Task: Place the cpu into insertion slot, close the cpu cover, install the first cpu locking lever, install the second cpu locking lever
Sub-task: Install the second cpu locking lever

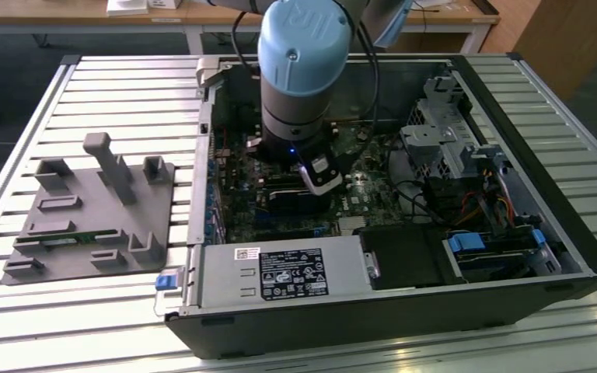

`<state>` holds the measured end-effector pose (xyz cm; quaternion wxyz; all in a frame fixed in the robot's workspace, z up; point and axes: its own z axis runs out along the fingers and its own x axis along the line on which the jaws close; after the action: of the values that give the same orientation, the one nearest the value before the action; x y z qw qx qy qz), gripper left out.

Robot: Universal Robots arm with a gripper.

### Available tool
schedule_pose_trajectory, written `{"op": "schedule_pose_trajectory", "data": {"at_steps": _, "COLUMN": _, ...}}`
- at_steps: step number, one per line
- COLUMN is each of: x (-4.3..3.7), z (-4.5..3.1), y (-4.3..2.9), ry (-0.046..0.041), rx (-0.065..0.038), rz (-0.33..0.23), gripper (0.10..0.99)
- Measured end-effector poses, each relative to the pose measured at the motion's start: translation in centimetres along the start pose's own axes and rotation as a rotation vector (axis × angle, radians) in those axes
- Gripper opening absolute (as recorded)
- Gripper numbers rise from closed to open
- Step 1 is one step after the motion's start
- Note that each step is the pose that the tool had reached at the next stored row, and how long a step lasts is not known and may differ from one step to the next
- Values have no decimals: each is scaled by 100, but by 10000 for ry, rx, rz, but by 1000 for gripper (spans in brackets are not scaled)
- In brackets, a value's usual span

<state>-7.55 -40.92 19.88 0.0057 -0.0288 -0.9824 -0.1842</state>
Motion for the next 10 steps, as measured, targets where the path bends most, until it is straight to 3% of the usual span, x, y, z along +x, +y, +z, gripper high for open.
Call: {"op": "schedule_pose_trajectory", "data": {"at_steps": 10, "x": 4, "z": -153, "y": 60, "ry": -3, "rx": 0, "rz": 7, "gripper": 106}}
